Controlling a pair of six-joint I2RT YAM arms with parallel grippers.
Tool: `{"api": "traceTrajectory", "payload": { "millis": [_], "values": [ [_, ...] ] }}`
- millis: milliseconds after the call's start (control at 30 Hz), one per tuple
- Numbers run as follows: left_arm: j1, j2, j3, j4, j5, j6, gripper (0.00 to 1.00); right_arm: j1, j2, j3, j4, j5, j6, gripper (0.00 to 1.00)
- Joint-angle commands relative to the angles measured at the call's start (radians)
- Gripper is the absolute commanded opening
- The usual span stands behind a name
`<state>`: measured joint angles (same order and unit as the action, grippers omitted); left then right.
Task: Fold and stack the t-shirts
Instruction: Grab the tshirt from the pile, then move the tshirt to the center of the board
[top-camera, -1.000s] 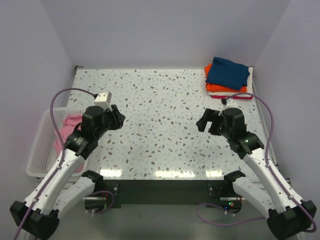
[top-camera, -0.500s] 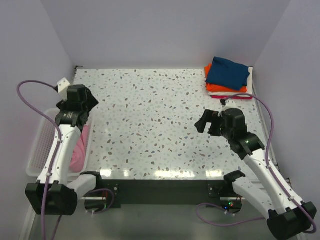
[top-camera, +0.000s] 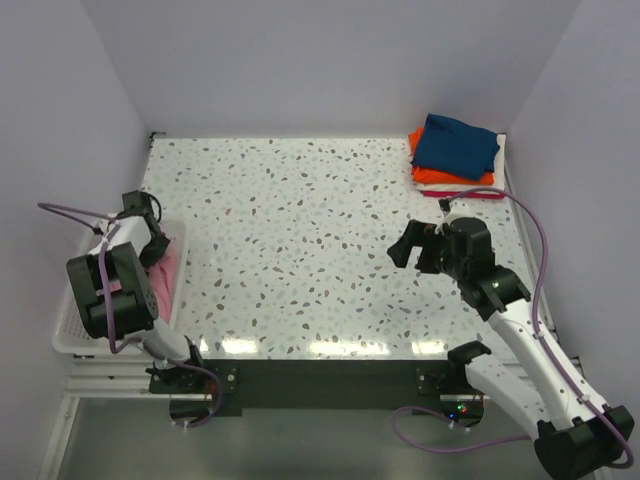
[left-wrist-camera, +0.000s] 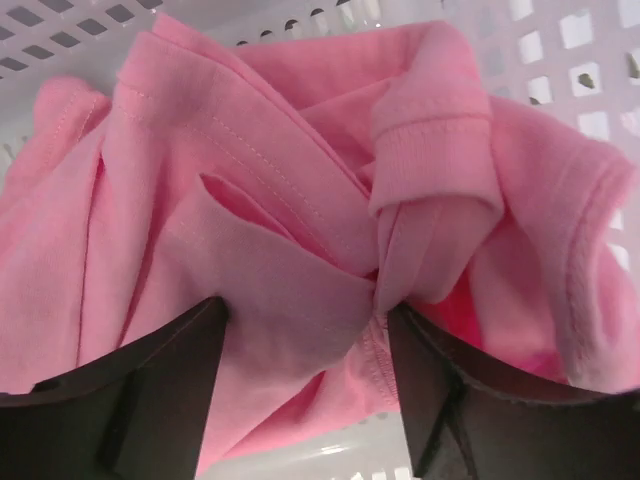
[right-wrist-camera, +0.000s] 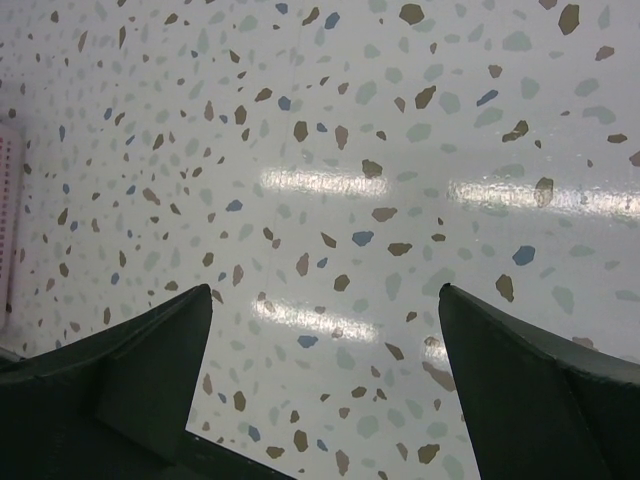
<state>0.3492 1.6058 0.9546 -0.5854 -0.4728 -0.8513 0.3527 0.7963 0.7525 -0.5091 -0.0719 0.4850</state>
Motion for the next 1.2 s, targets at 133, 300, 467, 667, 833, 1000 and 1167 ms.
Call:
{"api": "traceTrajectory", "payload": {
  "millis": [133,300,467,667,833,1000,1167],
  "values": [
    [0.025,0.040,0.058,-0.033,-0.007,-0.058,0.31,-0.001,0.003,0.015,0.009,-0.028,-0.016,0.99],
    [0.027,-0.200,0.029,-0.042,-0.029,-0.034,0.00,-0.001,0.017,0.011,0.015,-0.042,-0.017,0.99],
    [0.027,-0.447,0.094,-0.094,-0.029,0.032,0.00,-0.001,0.037,0.005,0.027,-0.068,-0.017,0.99],
    [0.024,-0.601,0.265,-0.042,0.104,0.119,0.00,-0.001,0.055,0.008,0.030,-0.088,-0.025,0.98],
    [-0.009,-0.581,0.539,-0.037,0.250,0.153,0.00,-0.001,0.027,-0.004,0.050,-0.097,-0.037,0.99],
    [-0.160,-0.482,0.821,-0.034,0.328,0.192,0.00,0.000,0.015,-0.016,0.069,-0.106,-0.043,0.99],
    [-0.308,-0.411,0.920,-0.011,0.454,0.210,0.00,0.000,0.003,-0.016,0.069,-0.068,-0.049,0.99]
  ]
}}
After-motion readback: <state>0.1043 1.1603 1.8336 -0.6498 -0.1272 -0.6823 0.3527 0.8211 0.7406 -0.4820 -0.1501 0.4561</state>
